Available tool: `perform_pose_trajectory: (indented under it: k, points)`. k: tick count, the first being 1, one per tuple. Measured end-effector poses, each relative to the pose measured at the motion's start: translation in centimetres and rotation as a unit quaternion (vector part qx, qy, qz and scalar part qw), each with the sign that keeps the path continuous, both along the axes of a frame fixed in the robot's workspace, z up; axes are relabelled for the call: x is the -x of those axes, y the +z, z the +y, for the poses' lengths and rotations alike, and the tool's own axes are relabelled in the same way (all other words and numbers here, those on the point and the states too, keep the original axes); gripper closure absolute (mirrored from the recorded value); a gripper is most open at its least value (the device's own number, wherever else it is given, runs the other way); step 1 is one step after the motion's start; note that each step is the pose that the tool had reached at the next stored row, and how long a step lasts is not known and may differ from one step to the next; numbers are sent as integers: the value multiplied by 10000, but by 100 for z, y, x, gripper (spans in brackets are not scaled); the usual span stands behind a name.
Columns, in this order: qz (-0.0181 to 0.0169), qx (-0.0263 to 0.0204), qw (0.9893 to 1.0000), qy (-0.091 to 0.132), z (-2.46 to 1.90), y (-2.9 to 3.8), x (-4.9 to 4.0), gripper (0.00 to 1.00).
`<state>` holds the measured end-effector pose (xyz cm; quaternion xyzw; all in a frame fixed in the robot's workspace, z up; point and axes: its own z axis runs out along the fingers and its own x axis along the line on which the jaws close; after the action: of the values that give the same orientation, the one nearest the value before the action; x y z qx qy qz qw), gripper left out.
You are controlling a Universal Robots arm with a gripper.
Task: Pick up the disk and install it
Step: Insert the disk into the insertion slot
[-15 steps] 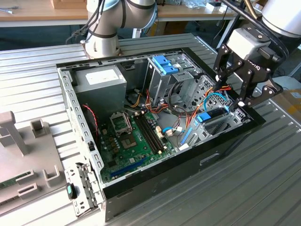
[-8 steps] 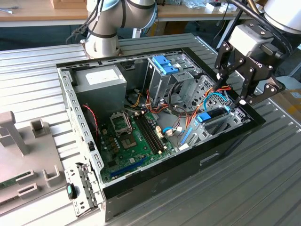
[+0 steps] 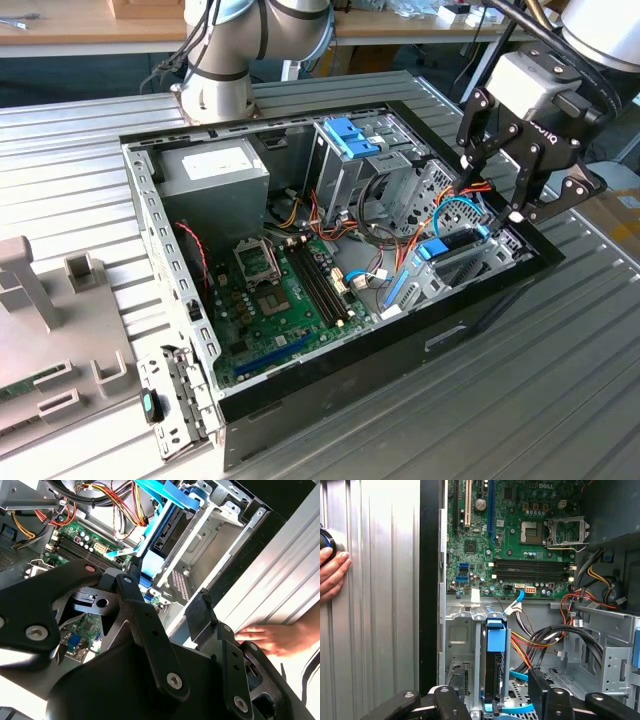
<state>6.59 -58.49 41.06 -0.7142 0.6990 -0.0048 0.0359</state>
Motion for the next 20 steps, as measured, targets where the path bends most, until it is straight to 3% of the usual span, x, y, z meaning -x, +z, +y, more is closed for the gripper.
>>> perform_pose_trajectory:
  k: [9,13,14,15,16,20]
  points:
    - [5,-7,10000,0,0,-27,-30,39]
    - [5,-7,10000,0,0,-30,-30,64]
    - [5,-7,10000,0,0,-31,-30,64]
    - [5,-7,10000,0,0,-32,-30,71]
    - [5,-7,10000,0,0,-33,-30,89]
    - [5,-7,10000,-1,0,-36,-31,89]
